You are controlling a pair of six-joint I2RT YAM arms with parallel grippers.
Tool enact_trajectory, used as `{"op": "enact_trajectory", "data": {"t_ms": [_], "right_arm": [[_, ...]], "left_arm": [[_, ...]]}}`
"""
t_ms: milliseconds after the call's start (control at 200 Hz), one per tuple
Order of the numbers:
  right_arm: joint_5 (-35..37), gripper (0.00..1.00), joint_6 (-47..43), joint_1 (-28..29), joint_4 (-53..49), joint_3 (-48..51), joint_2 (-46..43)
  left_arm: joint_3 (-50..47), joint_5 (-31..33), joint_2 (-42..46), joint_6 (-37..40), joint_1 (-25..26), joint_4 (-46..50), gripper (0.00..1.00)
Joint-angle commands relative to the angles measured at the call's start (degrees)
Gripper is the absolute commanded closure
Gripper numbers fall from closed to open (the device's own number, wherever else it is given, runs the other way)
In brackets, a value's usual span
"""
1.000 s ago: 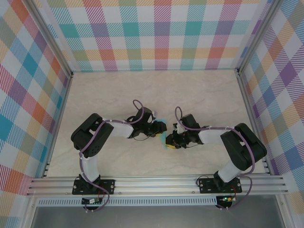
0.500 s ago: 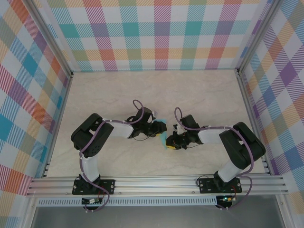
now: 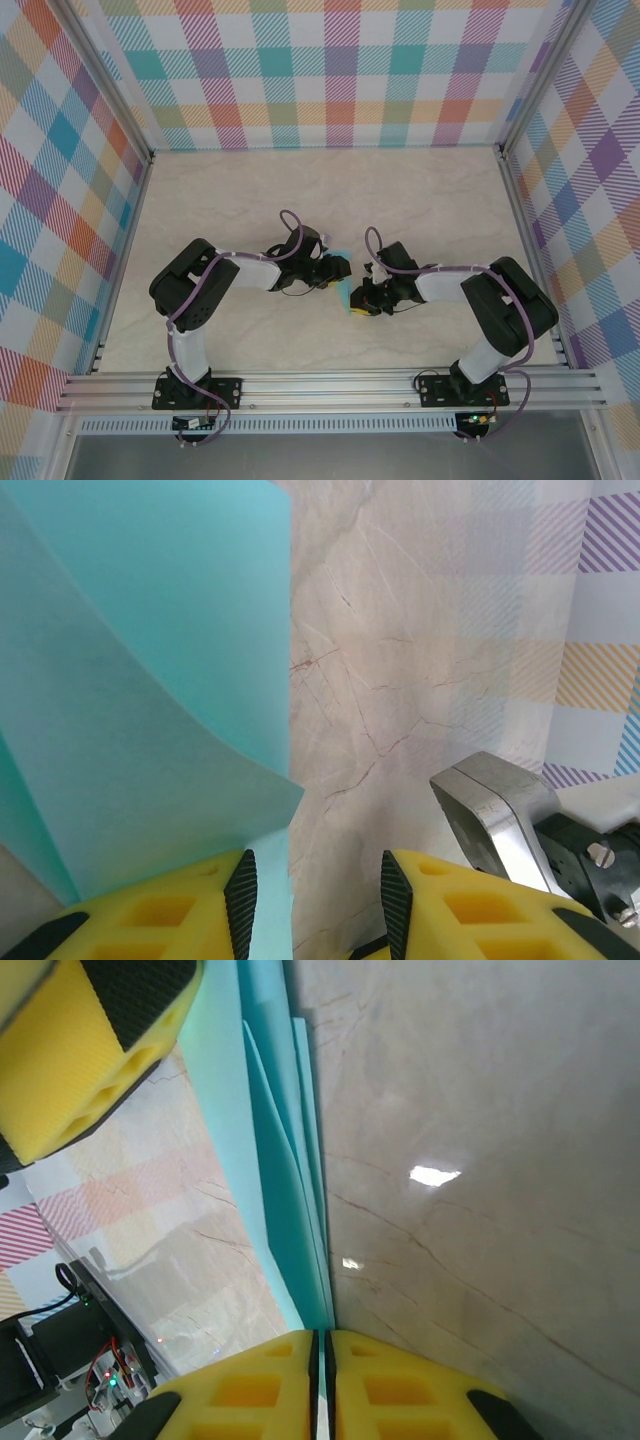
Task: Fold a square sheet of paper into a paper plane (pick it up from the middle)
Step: Fold the wing for the fifth time at the center of the table.
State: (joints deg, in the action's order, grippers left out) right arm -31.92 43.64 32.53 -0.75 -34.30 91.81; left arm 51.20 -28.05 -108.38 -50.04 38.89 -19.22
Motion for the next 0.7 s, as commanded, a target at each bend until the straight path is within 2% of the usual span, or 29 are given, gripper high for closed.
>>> {"op": "enact_trajectory", "data": {"t_ms": [0, 205, 510, 695], "right_arm": [[0.7, 0.86, -0.4, 0.4, -2.6, -1.0, -2.2], [-0.9, 0.83, 0.7, 0.5, -1.4, -1.7, -2.7], [6.8, 0.79, 2.7, 0.4, -4.2, -0.6, -6.9], [1.5, 0.76, 2.0, 0.8, -1.6, -1.9, -6.0]], "left_arm": [[-0.7, -0.4, -0.9, 0.8, -0.6, 3.7, 0.60], [-0.8, -0.5, -0.8, 0.9, -0.6, 3.7, 0.60], [-0.6, -0.5, -0.8, 0.9, -0.6, 3.8, 0.60], [-0.8, -0.6, -0.9, 1.0, -0.6, 3.8, 0.60]]}}
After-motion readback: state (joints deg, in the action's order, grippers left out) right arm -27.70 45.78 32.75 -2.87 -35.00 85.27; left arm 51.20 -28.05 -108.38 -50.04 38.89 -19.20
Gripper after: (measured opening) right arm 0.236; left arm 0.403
